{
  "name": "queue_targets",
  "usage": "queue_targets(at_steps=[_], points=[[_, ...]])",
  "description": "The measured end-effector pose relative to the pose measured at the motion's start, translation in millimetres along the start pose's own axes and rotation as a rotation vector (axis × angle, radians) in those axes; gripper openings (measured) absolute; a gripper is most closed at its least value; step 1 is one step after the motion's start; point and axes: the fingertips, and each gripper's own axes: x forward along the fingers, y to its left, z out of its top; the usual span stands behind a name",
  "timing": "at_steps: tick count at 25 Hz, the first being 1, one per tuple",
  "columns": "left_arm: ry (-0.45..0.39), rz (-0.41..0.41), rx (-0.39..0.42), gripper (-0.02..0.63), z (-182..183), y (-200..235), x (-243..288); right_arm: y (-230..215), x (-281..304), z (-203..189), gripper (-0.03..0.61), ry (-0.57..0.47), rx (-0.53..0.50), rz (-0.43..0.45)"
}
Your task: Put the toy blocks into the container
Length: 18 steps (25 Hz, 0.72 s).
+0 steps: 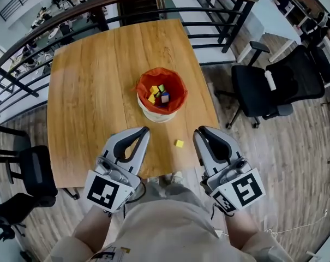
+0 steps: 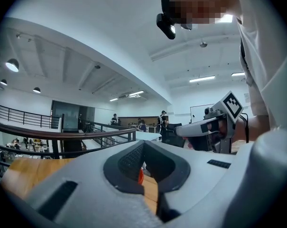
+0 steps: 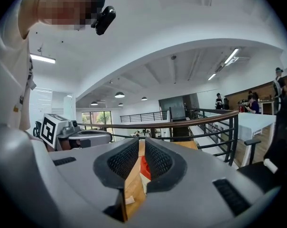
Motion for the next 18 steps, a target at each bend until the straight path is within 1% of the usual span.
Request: queue_targets(at_steps=[2,3,5,7,11,15,18], points=[[0.005,-0.002,-0.002,0.012,-8.9,0.9,6.1,-3.1,4.7,-10.2,0.038,0.024,-0.007,0.002],[0.021,-0.004,-0.016,0.012,-15.1,0.5,8.8,-4.8,7.9,-15.8,0.051,0.037,-0.009,0.005],[0.052,-0.009,-0.035,0.012,-26.9,-0.5,13.8,-8.7,15.4,-28.3,0.099,0.063,-0.011,0.012],[0.077,-0.017,-0.030,0.012,-38.3,-1.6,18.3,-13.0,22.4,-42.5,0.115,0.089,-0.013,0.018],[0.120,-0.035,-0.034,0.012,-65.5,-4.0,29.8,-24.5,33.1,-75.7,0.133,0.145,-0.006,0.013],[0.141,-0.041,-0.068,0.012,-96.0,-2.8,40.0,-32.1,44.1,-116.7,0.141,0.205,0.025,0.019],[0.159,-0.024,-0.098,0.012,-121.6,2.8,49.1,-40.2,50.5,-149.8,0.142,0.254,0.038,0.009]])
